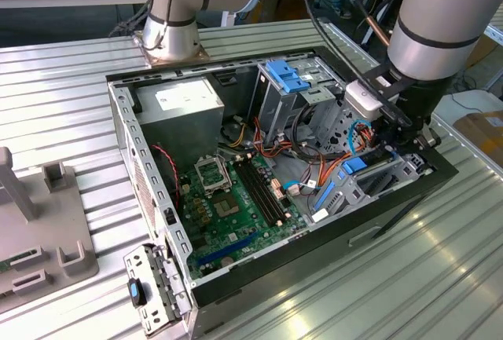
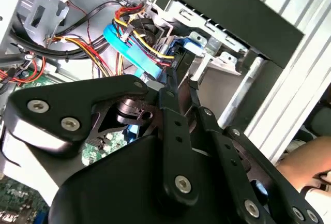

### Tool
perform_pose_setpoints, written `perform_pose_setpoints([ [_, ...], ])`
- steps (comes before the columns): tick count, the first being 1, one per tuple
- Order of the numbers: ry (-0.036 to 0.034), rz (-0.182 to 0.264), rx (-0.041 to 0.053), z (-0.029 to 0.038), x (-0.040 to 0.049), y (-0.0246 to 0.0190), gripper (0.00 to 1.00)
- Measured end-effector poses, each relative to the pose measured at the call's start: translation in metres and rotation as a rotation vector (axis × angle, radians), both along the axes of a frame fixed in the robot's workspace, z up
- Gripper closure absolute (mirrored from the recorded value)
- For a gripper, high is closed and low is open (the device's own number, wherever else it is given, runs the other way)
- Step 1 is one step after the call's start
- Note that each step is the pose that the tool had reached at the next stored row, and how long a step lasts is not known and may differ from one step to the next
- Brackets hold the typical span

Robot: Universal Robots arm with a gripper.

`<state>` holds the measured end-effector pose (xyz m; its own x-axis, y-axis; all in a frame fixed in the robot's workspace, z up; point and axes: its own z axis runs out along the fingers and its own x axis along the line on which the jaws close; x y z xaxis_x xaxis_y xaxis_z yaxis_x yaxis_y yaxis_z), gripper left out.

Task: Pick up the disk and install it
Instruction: 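Insert the first disk wire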

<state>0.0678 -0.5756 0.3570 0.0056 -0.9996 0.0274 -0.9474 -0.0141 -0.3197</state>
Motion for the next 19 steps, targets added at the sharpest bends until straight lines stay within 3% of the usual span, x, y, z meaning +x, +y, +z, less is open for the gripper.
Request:
perform_pose_setpoints([
  [1,-0.0003,0.000,0.0002,0.0138,0.0001,0.0000,0.76],
  [2,0.0034,0.000,-0.0001,0.0140,0.0029,0.0000,0.76],
  [9,0.0064,0.000,-0.0003,0.0140,0.0035,0.0000,0.76],
  [10,0.0123,0.000,-0.0002,0.0140,0.0041,0.0000,0.76],
  [11,0.0270,0.000,-0.0003,0.0140,0.0051,0.0000,0.76],
  [12,0.0470,-0.001,-0.0002,0.0140,0.0060,0.0001,0.76],
  [14,0.0640,-0.004,-0.0002,0.0140,0.0065,0.0001,0.76],
  [15,0.0766,-0.006,-0.0001,0.0140,0.0069,0.0002,0.76],
  [17,0.0856,-0.009,0.0003,0.0139,0.0071,0.0005,0.76],
  [19,0.1036,-0.016,0.0011,0.0139,0.0074,0.0012,0.76],
])
